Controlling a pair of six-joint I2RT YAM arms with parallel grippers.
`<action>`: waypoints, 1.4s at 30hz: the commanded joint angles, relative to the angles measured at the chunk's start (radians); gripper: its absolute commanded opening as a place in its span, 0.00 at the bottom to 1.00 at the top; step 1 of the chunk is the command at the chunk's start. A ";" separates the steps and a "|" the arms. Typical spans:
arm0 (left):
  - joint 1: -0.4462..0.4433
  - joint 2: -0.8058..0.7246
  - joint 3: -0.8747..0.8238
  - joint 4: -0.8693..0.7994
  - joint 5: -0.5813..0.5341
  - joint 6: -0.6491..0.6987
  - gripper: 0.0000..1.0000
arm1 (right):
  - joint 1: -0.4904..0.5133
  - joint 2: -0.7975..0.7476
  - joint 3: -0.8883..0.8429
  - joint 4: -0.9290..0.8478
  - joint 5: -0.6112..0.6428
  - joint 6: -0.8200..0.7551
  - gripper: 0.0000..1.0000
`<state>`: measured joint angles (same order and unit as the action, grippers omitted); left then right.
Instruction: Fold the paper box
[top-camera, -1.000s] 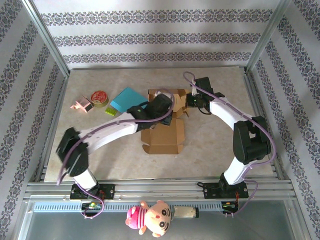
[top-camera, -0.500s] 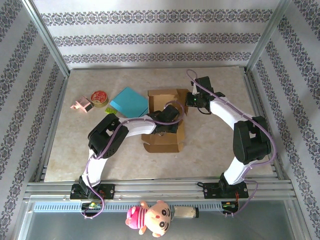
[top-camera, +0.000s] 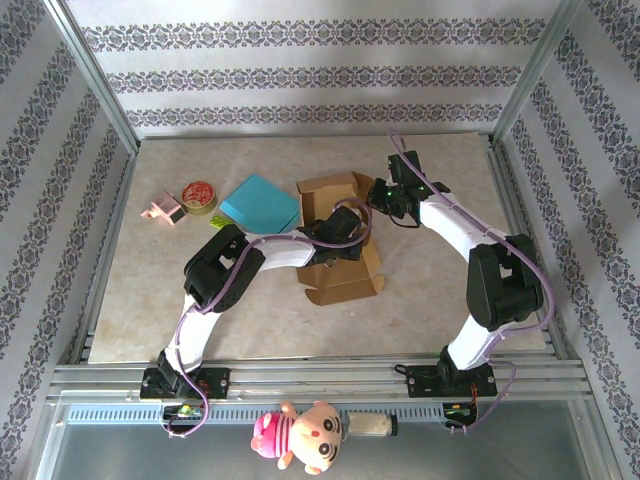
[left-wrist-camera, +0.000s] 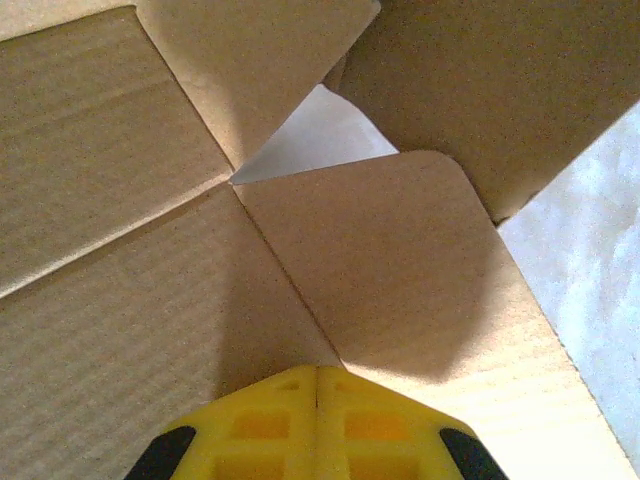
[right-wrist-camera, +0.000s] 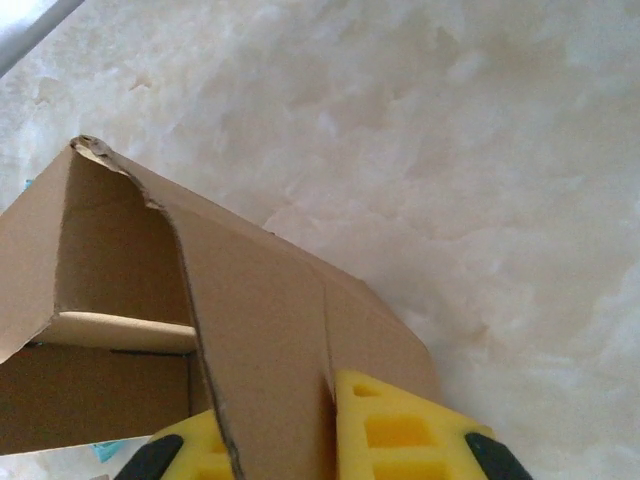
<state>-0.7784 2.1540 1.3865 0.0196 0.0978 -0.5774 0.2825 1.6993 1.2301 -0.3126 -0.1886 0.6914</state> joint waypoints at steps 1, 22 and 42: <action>0.011 0.069 0.005 -0.042 0.011 0.022 0.00 | 0.010 -0.023 0.014 -0.100 -0.044 0.038 0.13; -0.005 -0.051 -0.004 0.095 0.039 -0.029 0.03 | 0.018 0.016 0.037 -0.123 0.092 -0.116 0.09; -0.012 -0.111 -0.113 -0.124 -0.060 -0.049 0.00 | 0.026 0.011 0.079 -0.160 0.150 -0.167 0.10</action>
<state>-0.7845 2.0327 1.2755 0.0078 0.0551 -0.5892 0.2974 1.7344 1.2808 -0.4530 -0.0715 0.5411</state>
